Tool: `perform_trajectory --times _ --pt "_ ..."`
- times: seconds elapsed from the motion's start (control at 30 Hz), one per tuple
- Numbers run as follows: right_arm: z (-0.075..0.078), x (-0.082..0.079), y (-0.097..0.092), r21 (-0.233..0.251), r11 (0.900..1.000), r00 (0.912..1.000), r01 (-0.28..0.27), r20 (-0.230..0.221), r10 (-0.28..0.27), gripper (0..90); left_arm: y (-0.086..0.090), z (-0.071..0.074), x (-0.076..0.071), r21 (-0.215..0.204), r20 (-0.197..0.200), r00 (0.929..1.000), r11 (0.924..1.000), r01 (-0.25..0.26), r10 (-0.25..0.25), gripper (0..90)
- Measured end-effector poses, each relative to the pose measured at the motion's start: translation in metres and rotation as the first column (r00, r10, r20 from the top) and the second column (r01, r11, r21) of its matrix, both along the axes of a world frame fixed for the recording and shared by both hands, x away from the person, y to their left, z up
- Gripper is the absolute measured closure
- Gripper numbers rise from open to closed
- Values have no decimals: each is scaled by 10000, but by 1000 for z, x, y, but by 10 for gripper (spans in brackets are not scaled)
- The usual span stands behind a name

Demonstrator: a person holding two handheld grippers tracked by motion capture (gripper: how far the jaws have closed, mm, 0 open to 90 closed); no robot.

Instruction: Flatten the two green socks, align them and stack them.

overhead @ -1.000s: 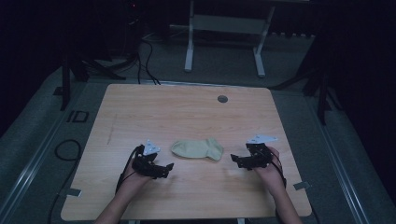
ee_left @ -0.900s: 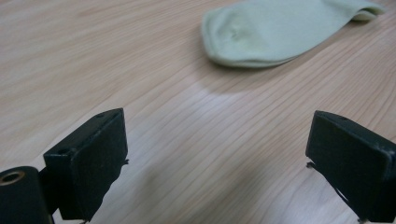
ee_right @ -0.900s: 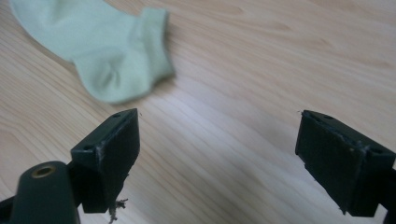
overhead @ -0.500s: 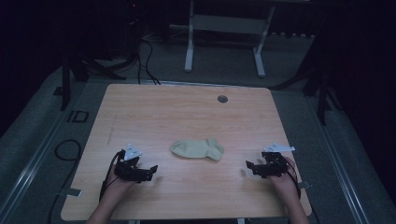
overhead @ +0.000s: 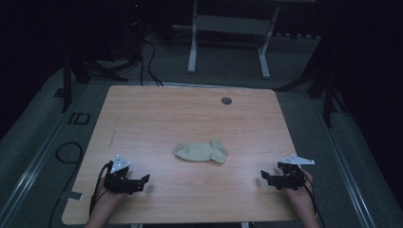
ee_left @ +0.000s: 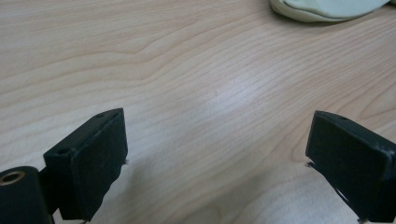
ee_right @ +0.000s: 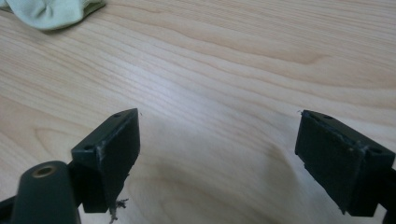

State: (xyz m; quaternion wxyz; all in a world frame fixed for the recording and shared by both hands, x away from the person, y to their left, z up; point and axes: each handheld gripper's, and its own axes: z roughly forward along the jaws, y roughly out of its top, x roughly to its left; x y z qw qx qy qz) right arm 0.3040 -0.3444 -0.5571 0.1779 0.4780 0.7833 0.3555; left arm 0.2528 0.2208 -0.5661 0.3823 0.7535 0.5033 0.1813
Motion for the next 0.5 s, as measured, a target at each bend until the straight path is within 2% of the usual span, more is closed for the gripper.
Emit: perform_trajectory --times 0.1,0.3,0.5 --pt "0 -6 -6 -67 9999 9999 123 27 -122 140 6 1 -5 -165 65 9998 9997 -192 193 56" --pt "-4 -17 -22 349 9972 9977 659 139 -664 140 18 1 -15 -430 182 9982 9975 -563 571 56" --pt "-5 -19 -24 200 9963 9959 838 316 -844 141 24 -3 -20 -618 188 9963 9947 -823 836 57"
